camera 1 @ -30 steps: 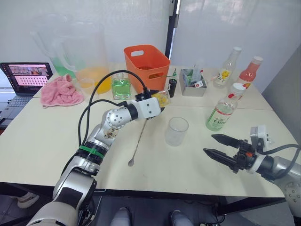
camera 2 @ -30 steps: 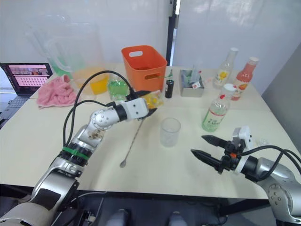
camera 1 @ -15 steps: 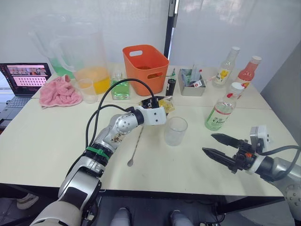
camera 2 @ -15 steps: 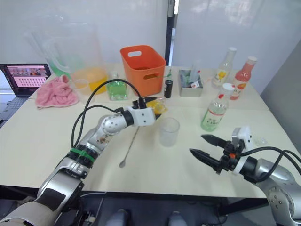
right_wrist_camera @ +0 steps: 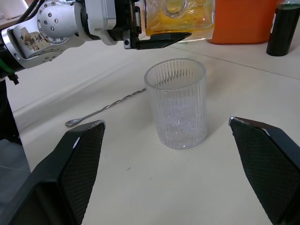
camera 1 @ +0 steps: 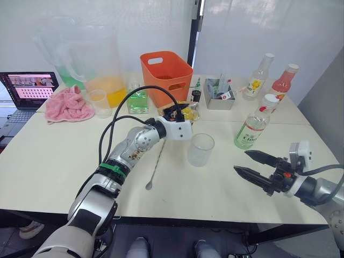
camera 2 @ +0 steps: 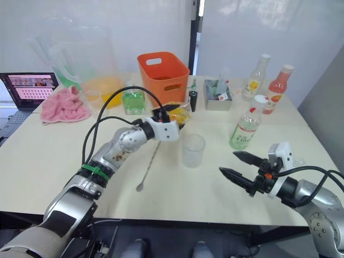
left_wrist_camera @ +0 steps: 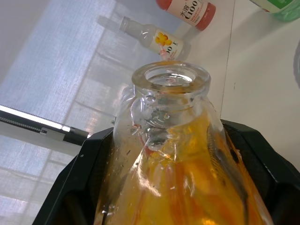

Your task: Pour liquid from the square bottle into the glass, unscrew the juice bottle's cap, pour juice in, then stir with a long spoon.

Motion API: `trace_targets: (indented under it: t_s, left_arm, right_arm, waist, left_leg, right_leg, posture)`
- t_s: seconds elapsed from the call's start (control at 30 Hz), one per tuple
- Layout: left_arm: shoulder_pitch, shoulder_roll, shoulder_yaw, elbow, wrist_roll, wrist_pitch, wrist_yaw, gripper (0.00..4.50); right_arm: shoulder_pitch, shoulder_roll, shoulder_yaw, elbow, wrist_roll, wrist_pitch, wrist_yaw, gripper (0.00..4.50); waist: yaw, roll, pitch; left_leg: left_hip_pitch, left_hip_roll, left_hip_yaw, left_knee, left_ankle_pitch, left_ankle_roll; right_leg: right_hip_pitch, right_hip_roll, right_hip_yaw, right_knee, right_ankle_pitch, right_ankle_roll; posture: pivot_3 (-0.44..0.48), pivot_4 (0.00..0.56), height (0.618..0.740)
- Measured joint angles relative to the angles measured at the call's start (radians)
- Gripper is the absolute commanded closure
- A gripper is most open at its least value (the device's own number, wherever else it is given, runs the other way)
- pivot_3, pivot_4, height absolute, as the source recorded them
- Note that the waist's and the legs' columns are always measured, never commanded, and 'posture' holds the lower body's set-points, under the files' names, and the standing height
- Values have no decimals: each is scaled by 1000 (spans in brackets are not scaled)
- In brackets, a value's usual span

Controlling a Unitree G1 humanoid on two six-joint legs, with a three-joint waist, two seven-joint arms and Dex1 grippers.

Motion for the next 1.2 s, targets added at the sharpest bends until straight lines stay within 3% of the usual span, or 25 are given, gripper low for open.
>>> trace_targets:
  t_s: [0.8,1.2]
  left_arm:
    - [-8,8,-60,12,121,-101,58,1701]
    - [-58,31,-138,18,286,-140,184,1701]
  right_arm:
    - [9,2,3,-8,0,0,-5,26]
    - [8,2,16,-9,-1,0,-6,26]
  waist:
    - [1,0,0]
    - [4,0,0]
  left_leg:
    - [0,0,0,0,0,0]
    - [0,0,0,0,0,0]
  right_leg:
    - [0,0,0,0,0,0]
    - [0,0,0,0,0,0]
  posture:
    - [0,150,725]
    - [0,150,725]
